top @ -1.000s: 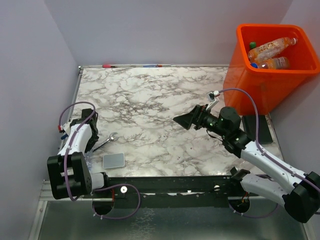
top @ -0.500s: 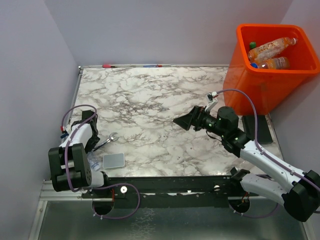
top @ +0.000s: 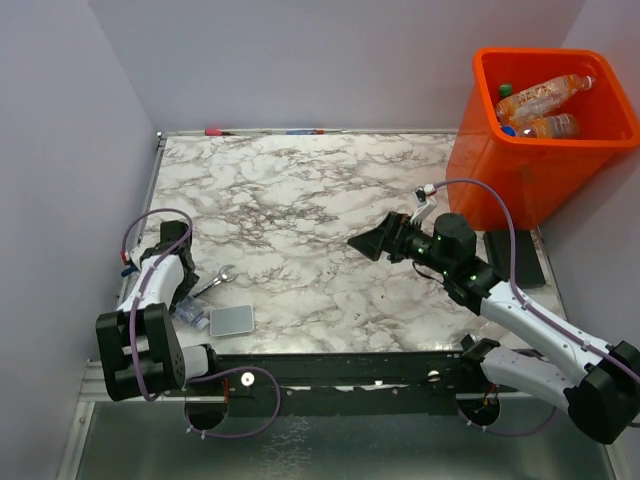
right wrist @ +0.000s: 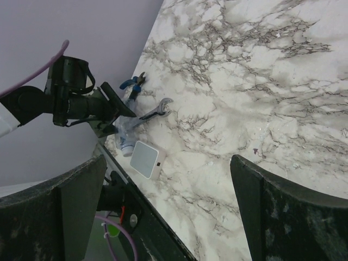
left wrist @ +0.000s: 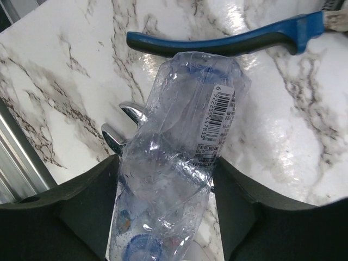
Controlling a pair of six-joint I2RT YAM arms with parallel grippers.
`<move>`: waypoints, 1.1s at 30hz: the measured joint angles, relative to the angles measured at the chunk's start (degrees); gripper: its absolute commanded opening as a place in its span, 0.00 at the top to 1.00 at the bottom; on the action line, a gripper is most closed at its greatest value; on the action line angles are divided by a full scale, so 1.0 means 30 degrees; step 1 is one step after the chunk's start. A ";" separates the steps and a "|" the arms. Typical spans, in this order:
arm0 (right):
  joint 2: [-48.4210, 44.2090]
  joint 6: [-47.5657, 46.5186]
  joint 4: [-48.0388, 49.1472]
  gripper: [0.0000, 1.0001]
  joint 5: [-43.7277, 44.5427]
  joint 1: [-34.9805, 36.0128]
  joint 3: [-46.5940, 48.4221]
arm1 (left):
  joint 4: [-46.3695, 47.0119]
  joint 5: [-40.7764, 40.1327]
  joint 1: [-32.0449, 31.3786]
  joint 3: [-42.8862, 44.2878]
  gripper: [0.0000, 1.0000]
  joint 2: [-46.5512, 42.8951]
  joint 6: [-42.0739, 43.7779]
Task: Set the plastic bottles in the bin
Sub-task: Pick up the plastic bottle from the corner of the board.
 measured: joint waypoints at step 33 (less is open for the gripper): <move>0.2783 -0.4743 0.1523 0.02 0.3293 0.7191 0.3038 | 2.2396 1.2080 -1.1118 -0.1778 0.95 -0.8947 -0.4226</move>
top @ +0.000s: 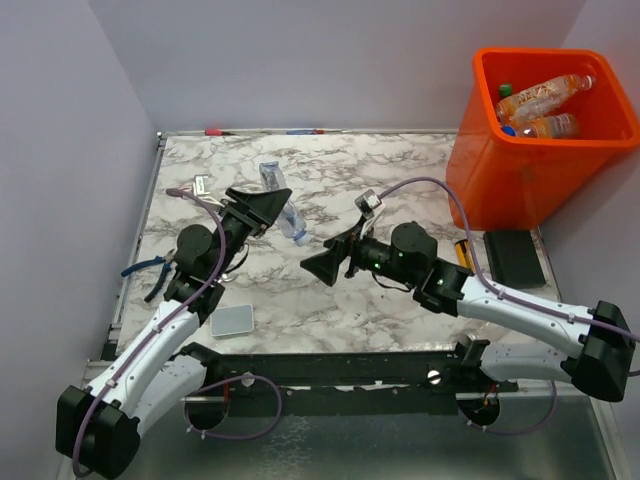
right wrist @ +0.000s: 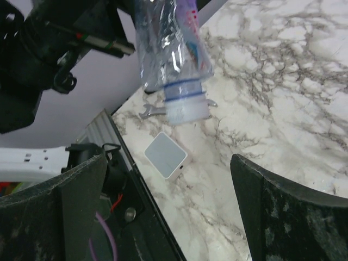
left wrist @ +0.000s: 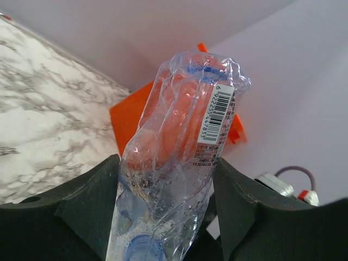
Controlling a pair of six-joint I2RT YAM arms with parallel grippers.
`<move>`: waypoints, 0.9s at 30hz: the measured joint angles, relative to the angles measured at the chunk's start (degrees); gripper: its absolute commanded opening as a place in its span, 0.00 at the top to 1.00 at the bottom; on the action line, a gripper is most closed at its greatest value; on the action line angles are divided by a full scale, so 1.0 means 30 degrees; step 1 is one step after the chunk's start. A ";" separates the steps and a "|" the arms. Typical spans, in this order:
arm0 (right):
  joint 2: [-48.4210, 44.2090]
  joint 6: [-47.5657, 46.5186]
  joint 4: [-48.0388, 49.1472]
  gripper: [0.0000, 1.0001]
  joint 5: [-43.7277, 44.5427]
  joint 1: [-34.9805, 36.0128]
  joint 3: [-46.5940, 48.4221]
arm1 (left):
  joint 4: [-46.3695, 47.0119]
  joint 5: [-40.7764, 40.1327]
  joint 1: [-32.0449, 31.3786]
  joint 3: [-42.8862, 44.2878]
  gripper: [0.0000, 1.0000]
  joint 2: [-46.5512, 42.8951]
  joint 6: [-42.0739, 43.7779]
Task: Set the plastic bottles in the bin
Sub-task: Pick up the plastic bottle from the corner of the board.
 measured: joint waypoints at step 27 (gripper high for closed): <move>0.3096 -0.1712 0.2280 1.00 0.2623 0.0597 0.2346 | 0.4058 -0.0401 -0.2047 -0.0947 0.29 0.0437 -0.0772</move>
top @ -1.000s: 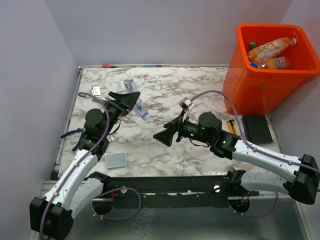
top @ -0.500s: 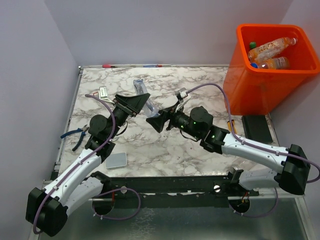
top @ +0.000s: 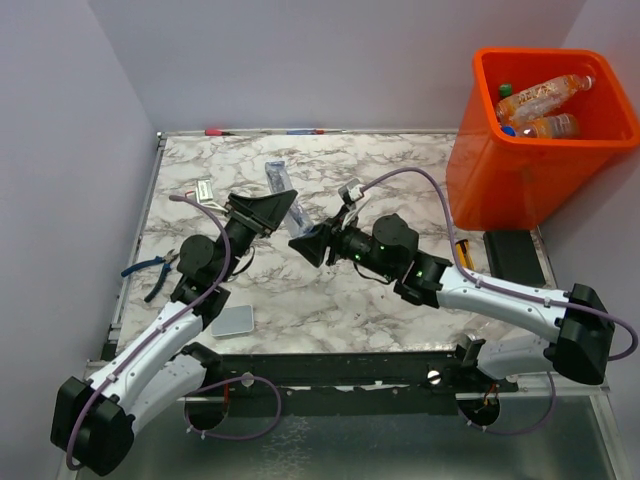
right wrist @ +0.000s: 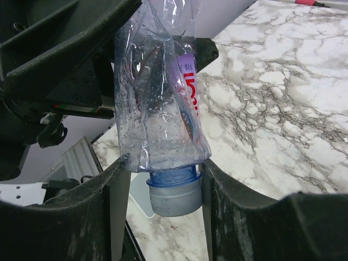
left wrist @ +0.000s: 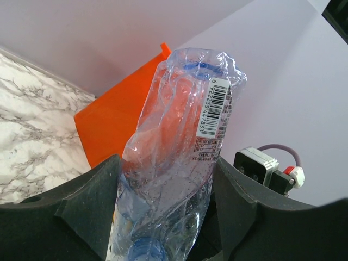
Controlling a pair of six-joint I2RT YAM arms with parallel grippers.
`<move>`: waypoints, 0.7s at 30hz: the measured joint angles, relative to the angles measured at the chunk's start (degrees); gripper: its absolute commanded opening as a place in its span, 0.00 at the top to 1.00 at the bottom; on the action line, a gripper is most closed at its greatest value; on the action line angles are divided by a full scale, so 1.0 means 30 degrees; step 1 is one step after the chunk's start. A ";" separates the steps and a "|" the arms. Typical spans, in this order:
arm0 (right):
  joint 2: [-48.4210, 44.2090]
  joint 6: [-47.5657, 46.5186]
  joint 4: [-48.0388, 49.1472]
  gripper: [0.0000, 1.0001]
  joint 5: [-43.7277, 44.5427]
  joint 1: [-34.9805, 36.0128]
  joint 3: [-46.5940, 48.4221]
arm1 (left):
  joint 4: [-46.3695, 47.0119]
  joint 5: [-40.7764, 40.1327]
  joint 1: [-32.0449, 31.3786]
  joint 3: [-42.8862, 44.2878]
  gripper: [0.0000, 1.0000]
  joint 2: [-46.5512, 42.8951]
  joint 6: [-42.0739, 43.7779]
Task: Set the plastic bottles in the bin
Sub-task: Pick up the plastic bottle from the corner of the board, then place the plastic bottle in the trash bin.
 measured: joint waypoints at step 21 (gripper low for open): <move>-0.5501 -0.4153 -0.8276 1.00 0.9202 -0.0291 0.6178 | -0.6630 -0.5450 -0.0007 0.1246 0.01 -0.4182 0.5151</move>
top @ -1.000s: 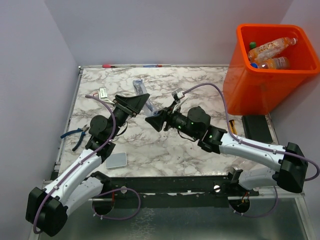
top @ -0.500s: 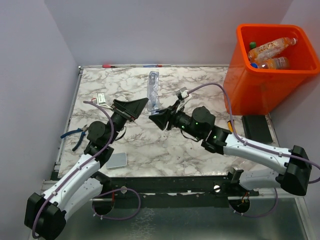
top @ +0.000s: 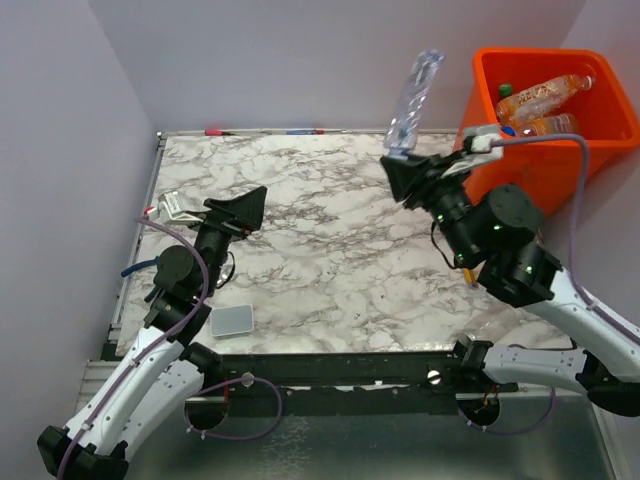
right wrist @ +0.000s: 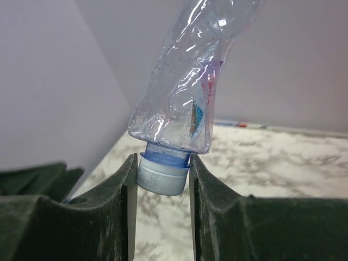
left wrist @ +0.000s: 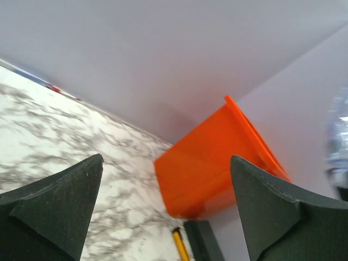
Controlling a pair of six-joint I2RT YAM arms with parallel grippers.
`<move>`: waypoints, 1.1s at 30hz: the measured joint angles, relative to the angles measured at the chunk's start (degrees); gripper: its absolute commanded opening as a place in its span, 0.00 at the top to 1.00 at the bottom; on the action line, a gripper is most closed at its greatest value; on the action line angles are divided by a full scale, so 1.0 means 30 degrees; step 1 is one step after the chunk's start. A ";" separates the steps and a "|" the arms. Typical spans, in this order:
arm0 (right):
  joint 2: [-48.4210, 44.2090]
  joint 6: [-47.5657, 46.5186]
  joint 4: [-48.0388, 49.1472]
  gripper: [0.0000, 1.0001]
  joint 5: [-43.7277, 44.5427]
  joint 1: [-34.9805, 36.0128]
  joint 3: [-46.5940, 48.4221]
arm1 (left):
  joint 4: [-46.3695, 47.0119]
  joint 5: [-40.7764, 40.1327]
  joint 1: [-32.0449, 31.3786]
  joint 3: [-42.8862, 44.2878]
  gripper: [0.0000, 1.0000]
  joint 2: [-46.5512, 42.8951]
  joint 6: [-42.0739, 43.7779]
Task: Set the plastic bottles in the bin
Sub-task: Place the plastic bottle in the trash bin.
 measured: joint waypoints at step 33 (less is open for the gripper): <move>1.0047 0.4255 -0.5748 0.00 -0.2922 -1.7901 1.4870 | -0.5727 -0.6062 -0.0029 -0.0437 0.01 0.2361 0.7657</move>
